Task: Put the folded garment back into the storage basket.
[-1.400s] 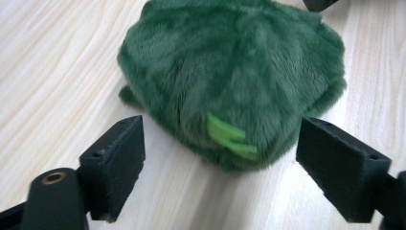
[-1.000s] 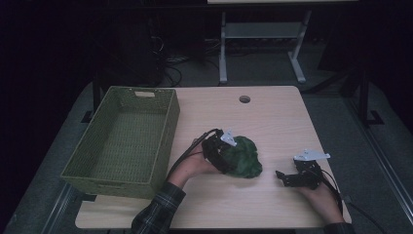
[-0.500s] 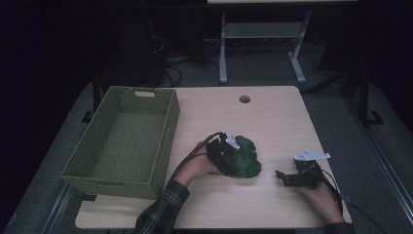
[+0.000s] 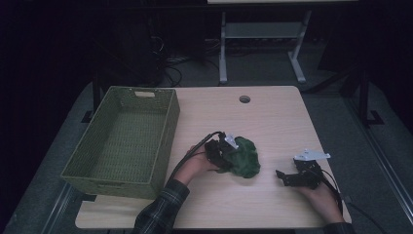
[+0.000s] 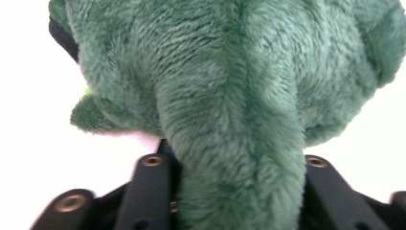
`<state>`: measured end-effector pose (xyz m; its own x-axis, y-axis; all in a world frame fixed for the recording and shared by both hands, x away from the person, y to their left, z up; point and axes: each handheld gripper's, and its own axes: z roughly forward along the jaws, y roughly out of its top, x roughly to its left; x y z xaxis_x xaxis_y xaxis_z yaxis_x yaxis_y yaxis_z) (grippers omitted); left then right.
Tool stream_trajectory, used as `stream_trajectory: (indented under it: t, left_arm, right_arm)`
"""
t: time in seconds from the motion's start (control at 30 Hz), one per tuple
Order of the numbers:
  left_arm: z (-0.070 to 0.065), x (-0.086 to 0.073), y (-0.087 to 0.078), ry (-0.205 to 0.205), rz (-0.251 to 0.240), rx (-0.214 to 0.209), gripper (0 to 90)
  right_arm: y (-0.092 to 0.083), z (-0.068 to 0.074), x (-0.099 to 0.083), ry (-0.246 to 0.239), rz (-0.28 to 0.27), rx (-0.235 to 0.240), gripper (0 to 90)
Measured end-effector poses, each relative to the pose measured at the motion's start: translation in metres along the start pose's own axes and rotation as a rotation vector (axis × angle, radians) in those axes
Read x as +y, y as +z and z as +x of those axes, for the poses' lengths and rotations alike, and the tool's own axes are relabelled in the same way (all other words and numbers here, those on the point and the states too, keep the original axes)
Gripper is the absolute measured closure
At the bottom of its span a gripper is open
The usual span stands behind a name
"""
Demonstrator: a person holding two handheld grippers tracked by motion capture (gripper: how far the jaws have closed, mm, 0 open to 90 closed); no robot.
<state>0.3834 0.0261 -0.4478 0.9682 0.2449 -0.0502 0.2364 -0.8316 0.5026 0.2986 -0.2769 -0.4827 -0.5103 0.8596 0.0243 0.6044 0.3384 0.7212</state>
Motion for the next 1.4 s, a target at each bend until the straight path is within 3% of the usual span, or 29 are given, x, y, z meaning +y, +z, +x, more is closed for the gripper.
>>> stream_trajectory:
  t: [0.2, 0.37, 0.47, 0.63, 0.97, 1.4]
  left_arm:
    - [0.001, 0.0, -0.002, -0.031, -0.001, -0.015, 69.3]
    - [0.001, 0.003, -0.016, -0.074, -0.025, -0.022, 68.9]
    - [0.001, 0.005, -0.026, -0.09, -0.04, -0.004, 68.5]
    - [-0.001, 0.012, -0.054, -0.113, -0.06, 0.043, 68.2]
    - [-0.005, 0.017, -0.096, -0.121, -0.088, 0.076, 68.2]
    - [0.001, 0.005, -0.154, -0.141, -0.109, 0.126, 68.1]
  right_arm:
    - [0.0, 0.0, 0.0, 0.0, 0.0, 0.0, 11.9]
    - [0.0, 0.0, 0.0, 0.001, -0.001, -0.001, 12.3]
    - [0.0, 0.0, 0.0, 0.002, -0.001, -0.001, 12.3]
    - [0.0, 0.0, 0.0, 0.001, -0.002, -0.002, 12.4]
    - [0.0, 0.0, 0.0, 0.007, 0.0, 0.0, 12.3]
    - [0.0, 0.0, 0.0, 0.001, -0.003, -0.001, 12.4]
